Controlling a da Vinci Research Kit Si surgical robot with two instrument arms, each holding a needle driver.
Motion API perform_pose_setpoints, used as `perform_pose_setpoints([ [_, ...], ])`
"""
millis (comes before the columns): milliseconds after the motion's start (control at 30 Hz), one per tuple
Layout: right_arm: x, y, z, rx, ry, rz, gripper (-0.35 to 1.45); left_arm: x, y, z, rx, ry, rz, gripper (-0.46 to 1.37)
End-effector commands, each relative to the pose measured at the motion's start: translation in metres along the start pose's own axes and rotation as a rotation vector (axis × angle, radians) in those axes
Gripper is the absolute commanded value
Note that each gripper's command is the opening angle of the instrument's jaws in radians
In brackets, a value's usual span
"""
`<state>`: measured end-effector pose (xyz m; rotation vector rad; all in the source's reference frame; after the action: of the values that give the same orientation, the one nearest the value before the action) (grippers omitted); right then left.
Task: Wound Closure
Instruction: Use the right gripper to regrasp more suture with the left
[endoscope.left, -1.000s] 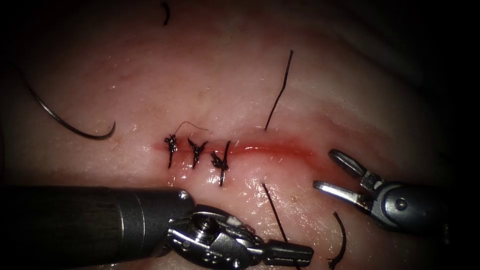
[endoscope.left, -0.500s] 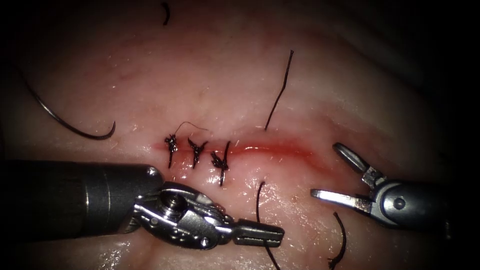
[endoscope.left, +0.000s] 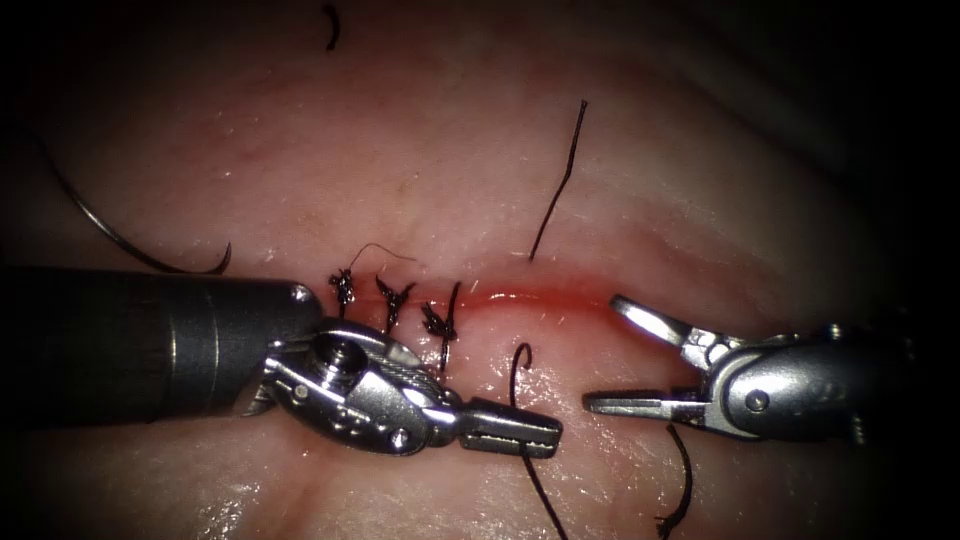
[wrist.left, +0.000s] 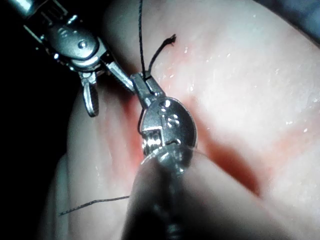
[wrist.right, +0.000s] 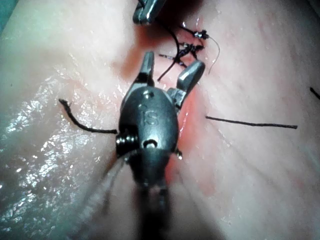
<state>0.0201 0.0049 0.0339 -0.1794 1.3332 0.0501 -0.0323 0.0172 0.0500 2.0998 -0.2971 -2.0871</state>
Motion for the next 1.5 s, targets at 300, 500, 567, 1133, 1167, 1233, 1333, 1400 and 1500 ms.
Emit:
perform_pose_setpoints([
  [300,0.0,0.0004,0.0029,0.107,0.004,-0.12,0.86,-0.0002,0.0,0.0004,-0.004,0.001,-0.001,-0.35],
  [500,-0.0001,0.0003,0.0048,0.107,0.012,-0.119,0.84,-0.0002,0.0,0.0005,-0.004,0.003,-0.006,-0.35],
  [567,0.0,0.0002,0.0052,0.105,0.01,-0.119,0.84,-0.0002,0.0,0.0005,-0.005,0.003,-0.006,-0.35],
  [1133,-0.0001,-0.0009,0.0058,0.118,0.012,-0.25,-0.35,-0.0002,0.0002,0.0009,-0.003,0.003,-0.005,-0.35],
  [1167,-0.0001,-0.0008,0.0056,0.117,0.014,-0.25,-0.35,-0.0002,0.0002,0.0009,-0.004,0.004,-0.005,-0.35],
  [1233,-0.0001,-0.0006,0.0053,0.111,0.019,-0.256,-0.35,-0.0002,0.0002,0.0008,-0.004,0.004,-0.005,-0.35],
  [1333,-0.0002,-0.0005,0.005,0.102,0.026,-0.256,-0.35,-0.0002,0.0002,0.0008,-0.004,0.004,-0.005,-0.35],
  [1400,-0.0002,-0.0005,0.005,0.1,0.028,-0.256,-0.35,-0.0002,0.0002,0.0008,-0.004,0.004,-0.005,-0.35],
  [1500,-0.0002,-0.0005,0.005,0.095,0.03,-0.257,-0.35,-0.0002,0.0002,0.0009,-0.004,0.004,-0.004,-0.35],
])
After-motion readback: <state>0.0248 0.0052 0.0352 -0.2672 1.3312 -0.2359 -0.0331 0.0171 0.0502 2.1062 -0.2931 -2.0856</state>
